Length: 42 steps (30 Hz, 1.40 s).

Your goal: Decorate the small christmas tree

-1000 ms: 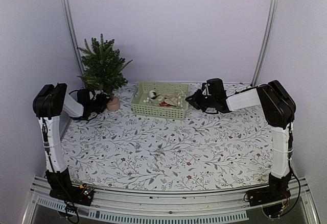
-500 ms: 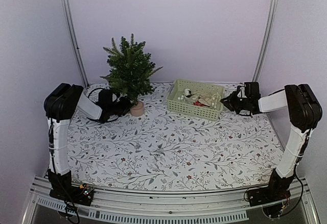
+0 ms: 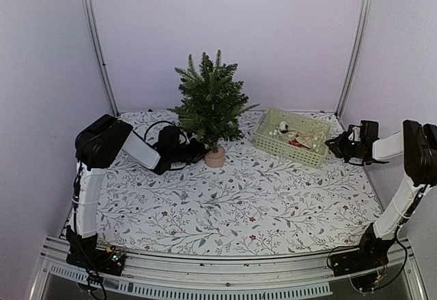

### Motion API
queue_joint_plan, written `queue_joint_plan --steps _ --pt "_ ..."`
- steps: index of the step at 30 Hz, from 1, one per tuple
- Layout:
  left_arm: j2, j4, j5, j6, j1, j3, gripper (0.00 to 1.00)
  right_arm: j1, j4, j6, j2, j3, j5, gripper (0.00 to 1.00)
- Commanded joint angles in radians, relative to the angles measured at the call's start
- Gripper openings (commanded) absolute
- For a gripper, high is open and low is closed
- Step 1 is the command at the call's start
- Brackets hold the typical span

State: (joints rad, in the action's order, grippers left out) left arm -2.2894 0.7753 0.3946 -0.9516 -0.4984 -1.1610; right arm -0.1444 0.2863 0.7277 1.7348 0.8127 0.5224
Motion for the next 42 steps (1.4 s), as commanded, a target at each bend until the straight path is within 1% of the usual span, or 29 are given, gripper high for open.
queue_joint_plan --steps 1,6,10,13,17,21,23,26,27,28,30,31,32,34,35,36,38,42 --pt "-0.052 -0.002 0.005 -0.031 -0.046 -0.015 0.54 -0.106 -0.038 -0.076 -0.074 -0.098 -0.017 0.00" --pt "-0.080 -0.002 0.010 -0.049 -0.087 -0.052 0.54 -0.228 -0.037 -0.079 -0.139 -0.166 -0.009 0.00" --pt "-0.096 -0.020 0.012 -0.046 -0.112 -0.089 0.54 -0.290 -0.036 -0.060 -0.212 -0.214 -0.069 0.00" --pt "-0.107 -0.028 0.013 -0.050 -0.120 -0.106 0.54 -0.294 -0.025 -0.012 -0.256 -0.259 -0.141 0.00" --pt "-0.117 -0.031 0.012 -0.053 -0.127 -0.120 0.55 -0.294 0.046 0.092 -0.330 -0.344 -0.209 0.00" --pt "-0.126 -0.027 0.009 -0.062 -0.135 -0.124 0.55 -0.293 0.137 0.211 -0.358 -0.416 -0.223 0.00" --pt "-0.129 -0.024 0.007 -0.067 -0.138 -0.124 0.55 -0.283 0.159 0.264 -0.352 -0.421 -0.224 0.00" --pt "-0.125 -0.018 0.003 -0.075 -0.137 -0.115 0.56 -0.250 0.176 0.285 -0.344 -0.414 -0.231 0.00" --pt "-0.122 -0.018 0.000 -0.076 -0.136 -0.112 0.58 -0.241 0.178 0.290 -0.345 -0.408 -0.228 0.02" --pt "-0.116 -0.018 -0.003 -0.077 -0.133 -0.107 0.60 -0.237 0.178 0.291 -0.345 -0.405 -0.223 0.09" --pt "-0.105 -0.015 -0.007 -0.080 -0.127 -0.093 0.64 -0.235 0.159 0.291 -0.349 -0.398 -0.211 0.30" --pt "-0.101 -0.009 -0.005 -0.081 -0.122 -0.085 0.66 -0.235 0.137 0.290 -0.357 -0.395 -0.214 0.51" --pt "-0.095 -0.002 -0.005 -0.083 -0.119 -0.077 0.68 -0.235 0.108 0.289 -0.367 -0.392 -0.221 0.67" --pt "-0.084 0.000 -0.008 -0.085 -0.111 -0.061 0.70 -0.235 0.058 0.290 -0.401 -0.395 -0.243 0.80" --pt "-0.077 0.002 -0.011 -0.084 -0.107 -0.054 0.71 -0.235 0.037 0.289 -0.419 -0.399 -0.258 0.83" --pt "-0.071 0.003 -0.013 -0.084 -0.105 -0.047 0.75 -0.235 0.023 0.286 -0.447 -0.404 -0.272 0.84" --pt "-0.059 0.009 -0.018 -0.084 -0.099 -0.027 0.79 -0.235 -0.018 0.254 -0.502 -0.402 -0.304 0.84" --pt "-0.025 0.010 -0.037 -0.085 -0.082 0.017 0.84 -0.235 -0.117 0.100 -0.556 -0.337 -0.342 0.84"
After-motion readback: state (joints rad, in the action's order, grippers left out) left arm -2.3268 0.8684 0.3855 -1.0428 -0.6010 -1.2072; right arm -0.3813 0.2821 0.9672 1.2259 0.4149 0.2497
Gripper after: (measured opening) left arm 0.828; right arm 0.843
